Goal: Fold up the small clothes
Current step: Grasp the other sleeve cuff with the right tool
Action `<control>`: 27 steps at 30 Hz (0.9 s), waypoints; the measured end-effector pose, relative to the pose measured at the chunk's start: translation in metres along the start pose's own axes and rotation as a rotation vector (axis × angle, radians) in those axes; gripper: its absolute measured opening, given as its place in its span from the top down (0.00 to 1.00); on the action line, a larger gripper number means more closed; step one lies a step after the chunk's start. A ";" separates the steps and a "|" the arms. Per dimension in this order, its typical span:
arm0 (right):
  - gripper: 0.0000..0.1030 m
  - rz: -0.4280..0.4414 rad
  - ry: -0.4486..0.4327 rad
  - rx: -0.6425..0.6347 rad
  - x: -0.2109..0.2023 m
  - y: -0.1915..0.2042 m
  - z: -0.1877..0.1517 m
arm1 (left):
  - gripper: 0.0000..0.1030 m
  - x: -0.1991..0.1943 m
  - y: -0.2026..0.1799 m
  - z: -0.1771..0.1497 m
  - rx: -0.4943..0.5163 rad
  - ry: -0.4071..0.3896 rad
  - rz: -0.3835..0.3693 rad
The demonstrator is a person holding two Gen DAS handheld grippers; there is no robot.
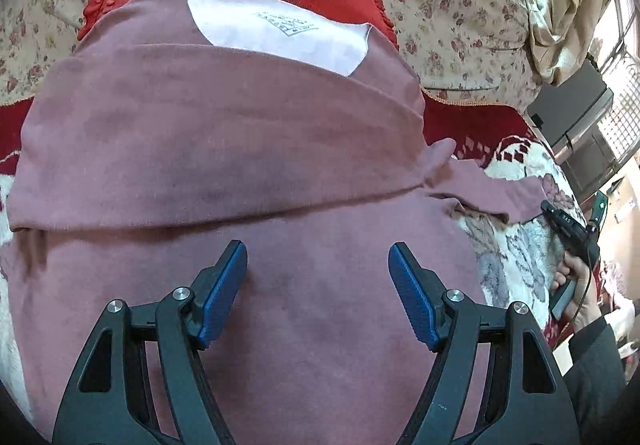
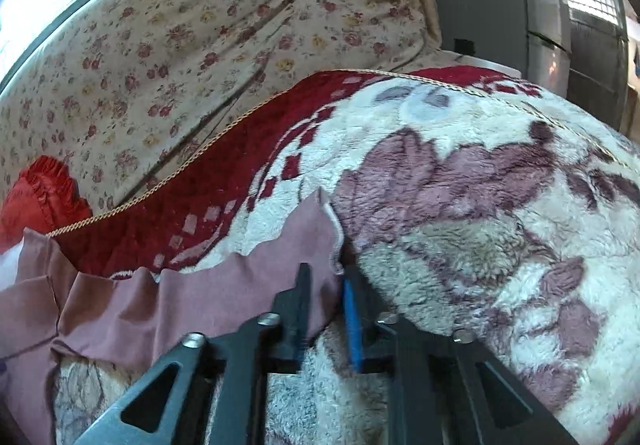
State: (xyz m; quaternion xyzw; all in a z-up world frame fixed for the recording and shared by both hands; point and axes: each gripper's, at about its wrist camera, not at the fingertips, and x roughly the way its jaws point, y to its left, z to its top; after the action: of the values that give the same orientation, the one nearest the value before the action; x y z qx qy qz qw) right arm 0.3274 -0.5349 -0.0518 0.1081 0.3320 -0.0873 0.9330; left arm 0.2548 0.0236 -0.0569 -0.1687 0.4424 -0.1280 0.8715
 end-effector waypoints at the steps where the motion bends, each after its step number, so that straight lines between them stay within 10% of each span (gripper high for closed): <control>1: 0.97 0.009 -0.005 0.030 -0.003 -0.003 0.000 | 0.29 -0.002 0.000 0.001 -0.004 -0.010 -0.003; 9: 0.97 0.192 -0.017 0.024 -0.031 0.058 0.004 | 0.29 -0.013 0.000 0.017 -0.026 -0.071 -0.031; 20: 0.97 0.584 0.089 -0.233 -0.062 0.278 -0.051 | 0.29 -0.021 0.015 0.045 -0.096 -0.072 -0.111; 27: 0.97 0.638 0.247 -0.428 -0.054 0.357 -0.126 | 0.29 0.009 0.036 0.037 -0.241 0.097 -0.268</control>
State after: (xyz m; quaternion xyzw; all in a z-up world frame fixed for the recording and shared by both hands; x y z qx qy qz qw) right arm 0.2940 -0.1544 -0.0612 0.0187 0.4023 0.2913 0.8677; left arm 0.2926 0.0596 -0.0577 -0.3229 0.4697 -0.1968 0.7977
